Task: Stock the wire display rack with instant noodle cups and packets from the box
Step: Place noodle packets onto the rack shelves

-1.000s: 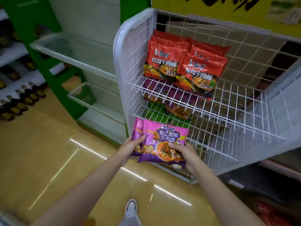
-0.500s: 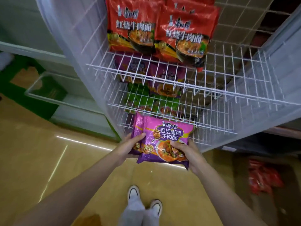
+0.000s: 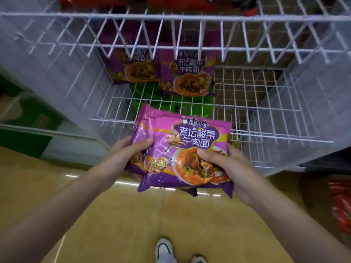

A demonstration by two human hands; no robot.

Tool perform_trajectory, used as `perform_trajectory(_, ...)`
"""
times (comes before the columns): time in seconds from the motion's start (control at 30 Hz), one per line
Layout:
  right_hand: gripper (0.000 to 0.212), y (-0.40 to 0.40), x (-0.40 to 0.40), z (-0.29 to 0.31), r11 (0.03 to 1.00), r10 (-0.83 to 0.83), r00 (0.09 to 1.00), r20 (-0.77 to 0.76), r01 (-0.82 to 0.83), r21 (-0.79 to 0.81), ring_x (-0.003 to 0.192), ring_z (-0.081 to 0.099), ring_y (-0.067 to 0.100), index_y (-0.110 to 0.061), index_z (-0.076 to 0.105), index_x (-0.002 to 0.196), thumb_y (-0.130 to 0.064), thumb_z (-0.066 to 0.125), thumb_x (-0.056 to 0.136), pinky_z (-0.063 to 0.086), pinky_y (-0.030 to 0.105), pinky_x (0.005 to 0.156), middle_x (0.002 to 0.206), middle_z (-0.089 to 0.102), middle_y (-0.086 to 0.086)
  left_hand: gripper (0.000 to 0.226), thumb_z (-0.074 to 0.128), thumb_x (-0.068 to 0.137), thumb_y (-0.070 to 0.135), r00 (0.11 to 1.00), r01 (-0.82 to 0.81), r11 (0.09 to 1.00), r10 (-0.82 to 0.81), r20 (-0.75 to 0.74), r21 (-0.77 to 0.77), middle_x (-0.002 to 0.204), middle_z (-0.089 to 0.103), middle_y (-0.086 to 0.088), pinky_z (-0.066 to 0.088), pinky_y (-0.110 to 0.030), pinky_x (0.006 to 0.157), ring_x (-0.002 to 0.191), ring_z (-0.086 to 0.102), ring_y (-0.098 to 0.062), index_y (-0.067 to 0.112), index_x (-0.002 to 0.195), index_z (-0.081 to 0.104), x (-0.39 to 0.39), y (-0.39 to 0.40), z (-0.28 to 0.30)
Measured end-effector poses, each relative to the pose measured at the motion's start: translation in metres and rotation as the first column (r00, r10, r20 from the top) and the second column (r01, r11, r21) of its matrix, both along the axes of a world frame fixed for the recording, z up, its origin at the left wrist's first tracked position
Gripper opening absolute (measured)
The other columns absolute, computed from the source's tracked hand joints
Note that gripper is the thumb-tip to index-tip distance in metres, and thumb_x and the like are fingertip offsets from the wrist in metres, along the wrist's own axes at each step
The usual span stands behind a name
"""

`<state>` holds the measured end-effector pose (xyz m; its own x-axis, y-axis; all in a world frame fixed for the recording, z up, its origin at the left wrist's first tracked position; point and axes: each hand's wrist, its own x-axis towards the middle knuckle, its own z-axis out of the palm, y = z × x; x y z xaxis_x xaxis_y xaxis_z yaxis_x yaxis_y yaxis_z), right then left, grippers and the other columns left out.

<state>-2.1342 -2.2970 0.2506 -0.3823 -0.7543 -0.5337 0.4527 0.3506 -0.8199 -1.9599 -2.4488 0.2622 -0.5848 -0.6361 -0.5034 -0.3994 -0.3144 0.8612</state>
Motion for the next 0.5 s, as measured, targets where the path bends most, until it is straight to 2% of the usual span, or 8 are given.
perform_trajectory(0.17,0.048,-0.014,0.004,0.015,0.998,-0.013,0.999,0.037,0.015,-0.058,0.078,0.073,0.019,-0.017,0.066,0.104,-0.025,0.074,0.058,0.059,0.028,0.062,0.091,0.075,0.003,0.054,0.08,0.031,0.067,0.998,-0.002,0.994,-0.005,-0.064,-0.106,0.064,0.069,-0.002,0.049,-0.024,0.042,0.05,0.063,-0.018,0.029,0.069,0.074,0.0,-0.023,0.002)
perform_trajectory(0.27,0.053,-0.029,0.002,0.023,0.999,0.003,1.0,-0.001,-0.003,-0.042,0.079,0.073,0.019,-0.017,0.066,0.106,-0.028,0.075,0.055,0.06,0.03,0.066,0.091,0.075,0.003,0.037,0.074,0.042,0.056,0.995,-0.029,0.993,0.017,-0.101,-0.112,0.064,0.07,-0.002,0.049,-0.024,0.042,0.051,0.064,-0.018,0.029,0.067,0.074,0.0,-0.039,0.007)
perform_trajectory(0.33,0.051,-0.041,-0.002,0.026,0.999,0.011,1.0,-0.015,-0.011,-0.044,0.078,0.073,0.02,-0.016,0.066,0.106,-0.026,0.075,0.056,0.06,0.032,0.066,0.089,0.075,0.004,0.034,0.071,0.045,0.054,0.993,-0.042,0.992,0.029,-0.118,-0.116,0.064,0.07,-0.002,0.05,-0.025,0.044,0.052,0.065,-0.017,0.028,0.066,0.074,-0.002,-0.049,0.008)
perform_trajectory(0.47,0.051,-0.068,-0.014,0.028,0.997,-0.024,1.0,-0.004,0.024,-0.068,0.072,0.073,0.021,-0.012,0.067,0.104,-0.02,0.075,0.055,0.06,0.035,0.064,0.087,0.075,0.009,0.023,0.078,0.059,0.052,0.98,-0.124,0.989,0.109,-0.164,-0.083,0.067,0.07,0.001,0.052,-0.031,0.057,0.058,0.065,-0.016,0.03,0.065,0.075,-0.013,-0.069,0.005)
perform_trajectory(0.5,0.051,-0.074,-0.017,0.028,0.997,-0.04,0.999,-0.003,0.04,-0.068,0.069,0.073,0.021,-0.011,0.068,0.104,-0.02,0.075,0.054,0.06,0.036,0.063,0.086,0.075,0.009,0.027,0.073,0.062,0.055,0.972,-0.161,0.985,0.147,-0.182,-0.066,0.073,0.071,0.0,0.053,-0.034,0.062,0.063,0.064,-0.017,0.029,0.068,0.075,-0.017,-0.073,0.004)
